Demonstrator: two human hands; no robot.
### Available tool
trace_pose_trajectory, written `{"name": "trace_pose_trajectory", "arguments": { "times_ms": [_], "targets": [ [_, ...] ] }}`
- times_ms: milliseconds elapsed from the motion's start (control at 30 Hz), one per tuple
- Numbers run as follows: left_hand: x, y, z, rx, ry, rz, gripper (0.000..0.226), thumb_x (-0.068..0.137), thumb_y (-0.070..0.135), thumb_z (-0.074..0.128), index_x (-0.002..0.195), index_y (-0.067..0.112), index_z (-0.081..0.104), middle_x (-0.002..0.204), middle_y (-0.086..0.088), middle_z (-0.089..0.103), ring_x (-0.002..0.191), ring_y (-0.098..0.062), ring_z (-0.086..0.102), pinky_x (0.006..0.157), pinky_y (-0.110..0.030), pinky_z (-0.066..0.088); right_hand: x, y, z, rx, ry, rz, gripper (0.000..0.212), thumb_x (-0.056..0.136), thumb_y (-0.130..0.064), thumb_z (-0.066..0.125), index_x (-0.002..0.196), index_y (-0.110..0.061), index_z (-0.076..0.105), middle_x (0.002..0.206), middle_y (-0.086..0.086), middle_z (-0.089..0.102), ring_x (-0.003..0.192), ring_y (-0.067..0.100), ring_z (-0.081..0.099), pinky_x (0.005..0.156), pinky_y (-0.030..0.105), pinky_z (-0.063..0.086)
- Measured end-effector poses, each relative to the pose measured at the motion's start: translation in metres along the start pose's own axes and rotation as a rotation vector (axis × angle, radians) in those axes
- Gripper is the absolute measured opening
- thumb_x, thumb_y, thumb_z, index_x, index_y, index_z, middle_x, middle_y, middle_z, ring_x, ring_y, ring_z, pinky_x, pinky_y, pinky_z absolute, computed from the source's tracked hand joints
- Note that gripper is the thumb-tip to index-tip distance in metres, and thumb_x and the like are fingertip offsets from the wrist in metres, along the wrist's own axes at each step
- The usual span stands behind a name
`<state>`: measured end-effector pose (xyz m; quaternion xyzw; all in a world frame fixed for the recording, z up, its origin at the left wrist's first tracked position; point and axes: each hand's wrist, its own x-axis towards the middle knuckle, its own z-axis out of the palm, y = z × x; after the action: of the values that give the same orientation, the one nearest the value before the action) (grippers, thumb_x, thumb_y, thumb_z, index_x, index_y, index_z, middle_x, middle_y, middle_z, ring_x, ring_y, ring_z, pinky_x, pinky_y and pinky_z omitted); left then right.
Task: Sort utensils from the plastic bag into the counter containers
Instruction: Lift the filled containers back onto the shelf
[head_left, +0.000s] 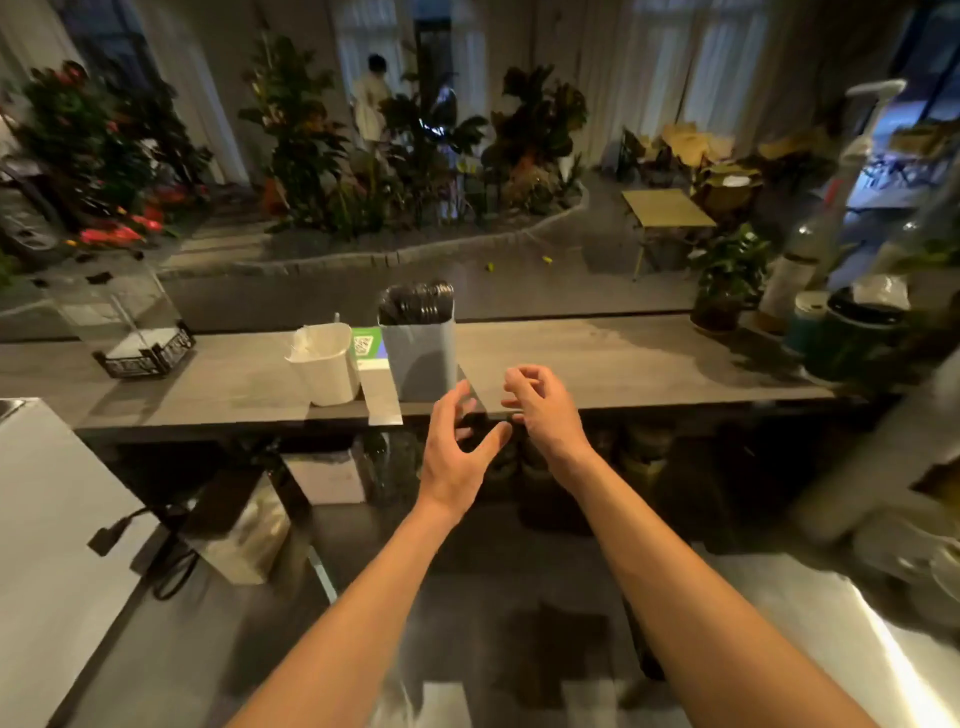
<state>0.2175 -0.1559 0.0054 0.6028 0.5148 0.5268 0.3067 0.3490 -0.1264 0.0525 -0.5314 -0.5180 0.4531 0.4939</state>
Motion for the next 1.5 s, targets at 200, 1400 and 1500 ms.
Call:
{"name": "trace_pose_trajectory", "arguments": {
  "times_ms": [200,1400,1500],
  "targets": [
    [-0.082,-0.03,0.068,-0.049,-0.277,-0.2,0.076,0.082,0.049,0.077,0.147,0.03,0.042,0.146,0.013,0.051,0.133,-0.005,0.05,0.112,-0.035,0.044,-0.073,0.07,-0.07,-0.067,0.089,0.095,0.029,0.099,-0.04,0.058,0.123,-0.024,0.06,0.114,-0.008,0.065,0.101,0.007,0.067,0.083,0.024,0.052],
    [-0.192,-0.075,0.171,0.169,-0.738,-0.579,0.123,0.077,0.001,0.078,0.159,0.04,-0.006,0.146,-0.002,0.053,0.13,-0.02,0.054,0.104,-0.039,0.05,-0.199,0.236,-0.152,-0.503,0.242,0.601,0.056,0.099,-0.044,0.053,0.15,-0.03,0.034,0.13,-0.003,0.065,0.117,0.021,0.064,0.099,0.043,0.053],
    [-0.187,-0.074,0.16,0.13,-0.719,-0.567,0.119,0.077,-0.002,0.077,0.16,0.038,0.001,0.143,0.0,0.055,0.129,-0.018,0.054,0.103,-0.035,0.05,-0.198,0.227,-0.146,-0.526,0.243,0.558,0.05,0.099,-0.039,0.056,0.147,-0.031,0.041,0.128,-0.005,0.066,0.118,0.019,0.063,0.1,0.042,0.053]
  ]
}}
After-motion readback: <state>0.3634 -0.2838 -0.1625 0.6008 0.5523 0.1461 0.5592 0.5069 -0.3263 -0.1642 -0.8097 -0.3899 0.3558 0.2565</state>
